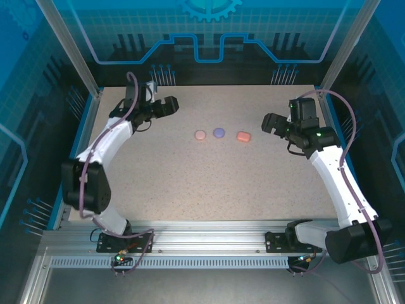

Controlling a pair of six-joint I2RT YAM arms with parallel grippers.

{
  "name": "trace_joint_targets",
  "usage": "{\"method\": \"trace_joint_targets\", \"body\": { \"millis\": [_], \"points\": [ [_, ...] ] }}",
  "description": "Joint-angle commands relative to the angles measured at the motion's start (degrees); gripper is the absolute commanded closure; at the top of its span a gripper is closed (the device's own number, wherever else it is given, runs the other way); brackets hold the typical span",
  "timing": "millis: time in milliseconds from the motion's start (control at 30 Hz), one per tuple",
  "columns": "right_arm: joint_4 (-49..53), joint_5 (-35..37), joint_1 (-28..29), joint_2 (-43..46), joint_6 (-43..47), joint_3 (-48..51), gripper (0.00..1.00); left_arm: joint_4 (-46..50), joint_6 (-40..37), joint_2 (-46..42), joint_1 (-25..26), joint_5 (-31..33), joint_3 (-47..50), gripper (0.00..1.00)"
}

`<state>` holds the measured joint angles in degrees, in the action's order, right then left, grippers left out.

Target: Insert wireless bluetooth earbuds into charging case

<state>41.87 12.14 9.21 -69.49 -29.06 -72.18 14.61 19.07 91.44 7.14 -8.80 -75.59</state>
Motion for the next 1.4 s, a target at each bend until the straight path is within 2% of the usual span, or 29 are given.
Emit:
{"method": "trace_joint_targets", "body": {
  "millis": [0,100,200,333,467,600,800,967,1067,1200,1267,1300,1367],
  "points": [
    [-7.6,11.0,-1.8,-1.5,4.9,3.3,0.0,-8.5,-1.9,-8.4,0.2,3.1,8.8,0.01],
    [-16.9,16.9,-2.3,-2.2,9.7,8.7,0.0,-21.2,-4.9,-18.2,0.5,5.3,20.6,0.01],
    [-25.5,20.7,-2.6,-4.2,14.1,13.9,0.0,-29.3,-10.4,-26.0,0.6,5.8,29.9,0.01],
    [-36.5,20.3,-2.7,-6.1,19.1,21.4,0.0,-31.8,-14.8,-34.3,0.6,8.7,38.1,0.01],
    [-47.8,19.3,-3.0,-5.3,21.1,31.1,0.0,-34.5,-18.0,-41.7,0.6,14.9,46.6,0.01],
    [-56.9,16.8,-3.6,-4.1,22.0,37.8,0.0,-38.3,-20.1,-45.0,0.4,20.5,53.9,0.01],
    [-70.0,13.4,-3.7,-7.1,22.6,44.0,0.0,-50.4,-19.3,-37.5,0.3,25.7,60.6,0.01],
    [-80.6,11.5,-3.7,-9.4,23.2,48.4,0.0,-62.1,-20.8,-27.7,0.0,25.2,63.1,0.01],
    [-87.3,8.7,-3.7,-11.5,24.7,50.9,0.0,-66.6,-21.6,-22.1,-0.6,22.8,63.5,0.01],
    [-89.3,1.9,-3.7,-13.9,27.5,50.9,0.0,-70.7,-21.2,-15.3,-2.3,19.0,63.0,0.01],
    [-94.6,1.3,-3.5,-17.1,28.7,51.7,0.0,-72.2,-20.6,-12.7,-3.4,18.1,62.4,0.01],
    [-89.6,-0.8,-3.5,-15.8,28.9,50.6,0.0,-72.6,-20.1,-11.6,-4.1,17.3,62.1,0.01],
    [-89.5,-2.3,-3.5,-16.4,29.6,49.9,0.0,-72.7,-19.7,-9.5,-4.8,16.0,61.2,0.01]
  ]
}}
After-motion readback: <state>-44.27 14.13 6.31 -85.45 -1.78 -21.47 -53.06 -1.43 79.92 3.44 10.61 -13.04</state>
